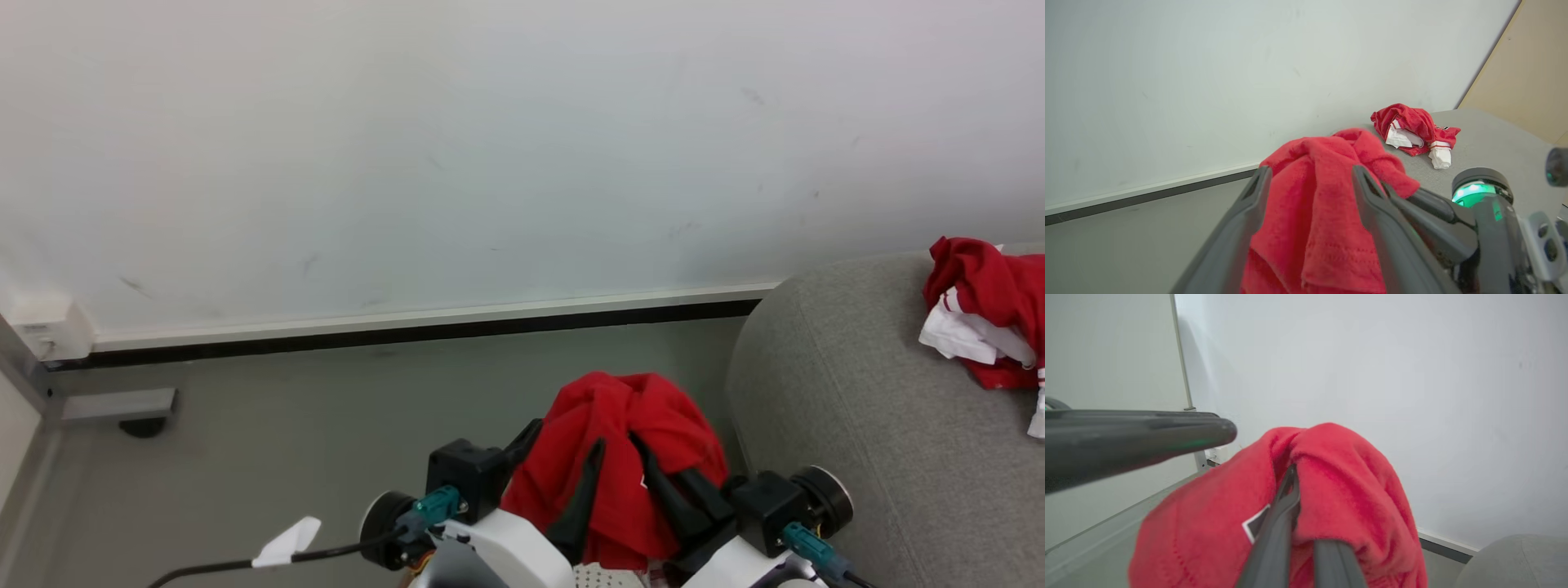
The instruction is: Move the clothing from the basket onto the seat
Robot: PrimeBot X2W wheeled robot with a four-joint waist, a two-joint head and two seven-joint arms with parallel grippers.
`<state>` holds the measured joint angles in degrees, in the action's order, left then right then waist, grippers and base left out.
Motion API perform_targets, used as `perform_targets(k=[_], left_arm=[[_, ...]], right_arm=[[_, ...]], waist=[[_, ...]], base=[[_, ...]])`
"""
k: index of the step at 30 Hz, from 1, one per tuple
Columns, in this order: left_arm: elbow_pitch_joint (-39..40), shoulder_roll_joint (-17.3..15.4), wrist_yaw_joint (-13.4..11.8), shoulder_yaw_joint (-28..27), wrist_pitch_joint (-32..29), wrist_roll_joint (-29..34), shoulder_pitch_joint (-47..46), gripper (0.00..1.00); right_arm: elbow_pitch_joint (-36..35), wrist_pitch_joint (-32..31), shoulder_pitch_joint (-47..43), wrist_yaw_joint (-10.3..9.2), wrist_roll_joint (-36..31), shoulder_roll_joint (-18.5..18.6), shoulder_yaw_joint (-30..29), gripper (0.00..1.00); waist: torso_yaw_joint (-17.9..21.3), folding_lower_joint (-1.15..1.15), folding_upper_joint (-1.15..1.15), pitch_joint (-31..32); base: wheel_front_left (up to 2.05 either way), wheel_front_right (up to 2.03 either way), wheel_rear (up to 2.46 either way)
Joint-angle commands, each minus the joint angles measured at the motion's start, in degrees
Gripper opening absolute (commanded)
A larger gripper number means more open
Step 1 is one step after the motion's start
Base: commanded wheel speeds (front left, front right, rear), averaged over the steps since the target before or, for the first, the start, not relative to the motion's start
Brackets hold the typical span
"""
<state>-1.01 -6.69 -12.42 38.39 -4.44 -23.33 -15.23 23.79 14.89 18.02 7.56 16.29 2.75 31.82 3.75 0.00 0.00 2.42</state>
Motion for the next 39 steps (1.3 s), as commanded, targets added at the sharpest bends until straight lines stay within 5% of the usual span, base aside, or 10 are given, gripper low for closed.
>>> perform_targets(k=[1, 27, 39], left_arm=[[-0.01, -0.56, -0.2, -0.04, 0.57, -0.44, 0.46, 1.0], [-1.91, -0.29, 0.51, 0.49, 3.19, -1.37, -0.71, 1.0], [-2.09, -0.2, 1.18, 1.57, 3.01, -0.6, -2.86, 1.0]], right_arm=[[-0.39, 0.28, -0.87, -0.14, -1.16, 0.1, -1.24, 0.0], [-5.21, 0.23, -1.96, -0.15, -5.48, 5.7, -12.14, 0.0], [-8.13, 0.04, -1.61, -0.15, -4.6, 7.54, -16.13, 0.0]], waist=[[0.85, 0.0, 0.0, -0.11], [19.71, 0.0, 0.0, -2.43], [22.59, 0.0, 0.0, -6.2]], base=[[0.0, 0.0, 0.0], [0.0, 0.0, 0.0], [0.0, 0.0, 0.0]])
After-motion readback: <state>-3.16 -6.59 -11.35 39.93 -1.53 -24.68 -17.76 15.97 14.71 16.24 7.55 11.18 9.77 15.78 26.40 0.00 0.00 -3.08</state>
